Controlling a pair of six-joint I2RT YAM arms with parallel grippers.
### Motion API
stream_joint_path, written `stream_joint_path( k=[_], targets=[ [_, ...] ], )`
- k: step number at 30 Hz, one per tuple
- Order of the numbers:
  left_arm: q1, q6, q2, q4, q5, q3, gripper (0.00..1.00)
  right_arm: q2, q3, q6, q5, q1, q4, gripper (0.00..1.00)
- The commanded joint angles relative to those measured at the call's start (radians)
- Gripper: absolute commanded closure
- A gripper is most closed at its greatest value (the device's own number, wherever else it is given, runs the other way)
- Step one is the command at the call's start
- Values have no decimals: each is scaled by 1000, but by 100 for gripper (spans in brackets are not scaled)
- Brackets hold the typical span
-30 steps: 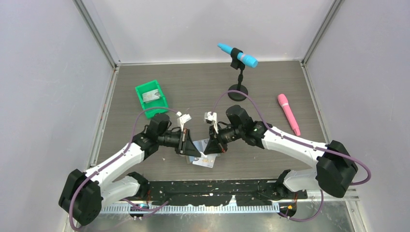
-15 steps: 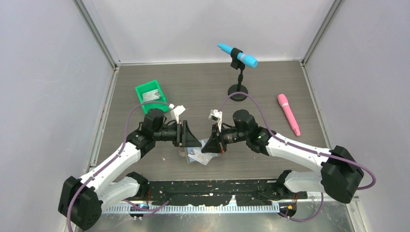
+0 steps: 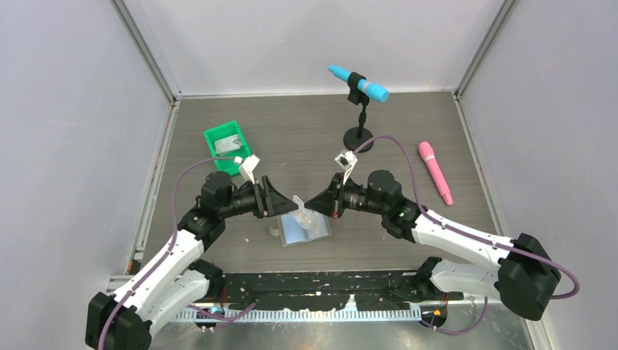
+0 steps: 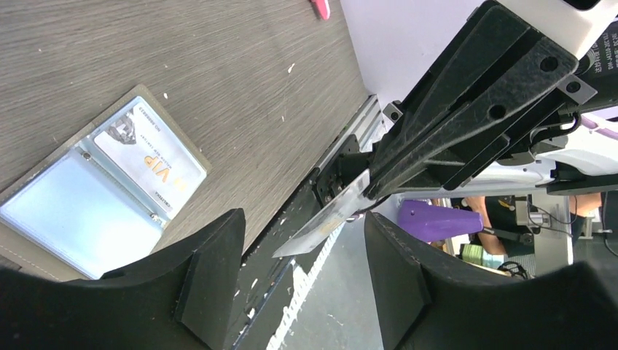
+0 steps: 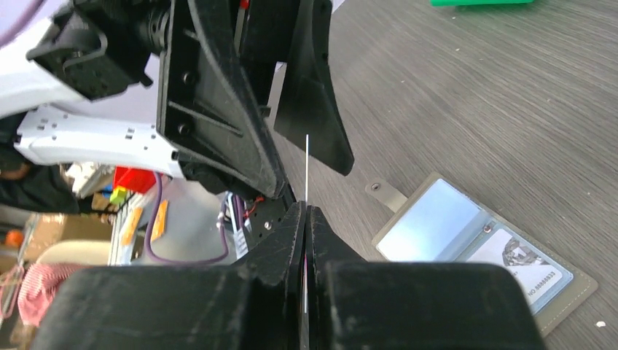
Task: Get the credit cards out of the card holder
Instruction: Place the credit card in the storage box.
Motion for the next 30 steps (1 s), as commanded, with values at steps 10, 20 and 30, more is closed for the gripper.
stream_joint_path(
  k=[10, 20, 30],
  targets=[
    [5, -192, 7, 393, 15, -126, 34, -40, -110, 256, 195, -3, 265, 95],
    [3, -303, 102, 624, 59, -164, 73, -33, -196, 377, 217, -3, 430, 95],
    [3, -208, 137, 529, 163, -128, 100, -69, -137, 171, -30, -25, 183, 57]
  ],
)
